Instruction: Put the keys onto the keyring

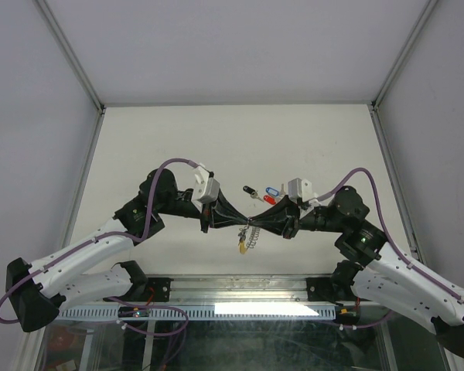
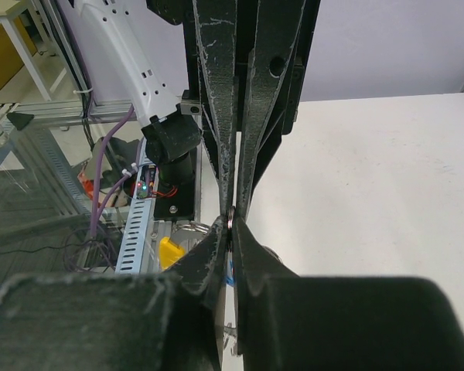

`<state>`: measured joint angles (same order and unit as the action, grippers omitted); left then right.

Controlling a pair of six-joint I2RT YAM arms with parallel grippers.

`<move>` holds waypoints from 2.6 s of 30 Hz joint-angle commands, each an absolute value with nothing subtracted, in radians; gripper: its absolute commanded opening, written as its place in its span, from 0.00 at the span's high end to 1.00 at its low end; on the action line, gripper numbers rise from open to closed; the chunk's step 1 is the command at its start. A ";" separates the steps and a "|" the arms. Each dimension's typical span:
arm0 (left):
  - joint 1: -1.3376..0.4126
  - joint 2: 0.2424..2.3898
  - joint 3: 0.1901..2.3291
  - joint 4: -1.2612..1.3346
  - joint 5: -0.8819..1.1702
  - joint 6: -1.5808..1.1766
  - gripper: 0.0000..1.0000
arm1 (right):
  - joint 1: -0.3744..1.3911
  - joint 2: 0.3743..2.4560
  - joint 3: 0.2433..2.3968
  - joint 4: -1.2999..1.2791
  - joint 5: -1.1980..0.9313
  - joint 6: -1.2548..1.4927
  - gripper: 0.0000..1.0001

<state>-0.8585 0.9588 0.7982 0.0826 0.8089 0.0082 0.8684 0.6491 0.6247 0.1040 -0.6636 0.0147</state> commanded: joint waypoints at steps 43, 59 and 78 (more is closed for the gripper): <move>-0.862 0.978 0.829 0.109 0.847 0.030 0.82 | 0.871 0.638 0.695 0.173 -0.655 0.024 1.00; -0.862 0.993 0.854 0.110 0.858 0.031 0.95 | 0.871 0.670 0.692 0.196 -0.665 0.035 1.00; -0.863 0.907 0.856 0.058 0.672 0.046 1.00 | 0.871 0.676 0.690 0.189 -0.637 0.032 0.92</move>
